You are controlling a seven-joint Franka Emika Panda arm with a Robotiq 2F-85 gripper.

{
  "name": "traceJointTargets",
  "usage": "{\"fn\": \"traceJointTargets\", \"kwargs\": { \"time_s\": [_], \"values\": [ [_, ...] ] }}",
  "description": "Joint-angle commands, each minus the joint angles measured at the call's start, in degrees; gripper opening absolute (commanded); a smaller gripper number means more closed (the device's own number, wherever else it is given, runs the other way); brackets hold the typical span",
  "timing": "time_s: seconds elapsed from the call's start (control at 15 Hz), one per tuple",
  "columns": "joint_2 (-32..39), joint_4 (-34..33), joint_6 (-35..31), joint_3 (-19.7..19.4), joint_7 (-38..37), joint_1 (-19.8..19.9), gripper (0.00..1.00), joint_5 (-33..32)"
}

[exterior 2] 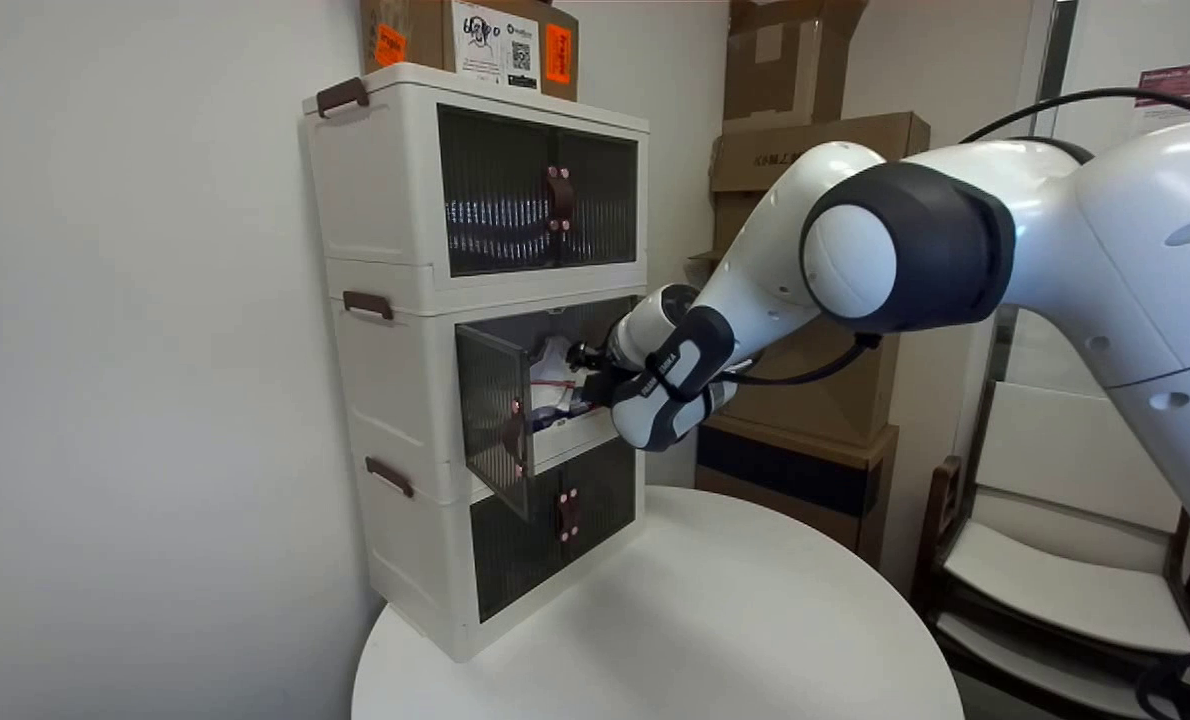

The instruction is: Remove one white towel from the middle cabinet

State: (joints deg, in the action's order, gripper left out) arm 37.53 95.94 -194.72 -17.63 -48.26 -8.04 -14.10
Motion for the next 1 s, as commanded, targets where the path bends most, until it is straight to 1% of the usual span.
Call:
{"fn": "traceJointTargets", "kwargs": {
  "time_s": [0.0, 0.13, 0.73, 0.8, 0.87, 0.93],
  "values": [
    [3.9, -4.4, 1.3, -4.5, -0.4, -4.0, 1.0, 3.0],
    [4.8, -5.4, 1.6, -4.7, -0.6, -4.4, 1.0, 3.5],
    [8.2, -11.7, 3.7, -1.8, -0.5, -3.3, 1.0, 2.4],
    [8.5, -12.2, 3.9, -1.7, -0.4, -3.2, 0.84, 2.3],
    [8.8, -12.6, 3.9, -1.4, -0.4, -3.1, 0.74, 2.2],
    [9.0, -12.9, 3.9, -1.0, -0.3, -2.8, 0.67, 2.1]
  ]
}}
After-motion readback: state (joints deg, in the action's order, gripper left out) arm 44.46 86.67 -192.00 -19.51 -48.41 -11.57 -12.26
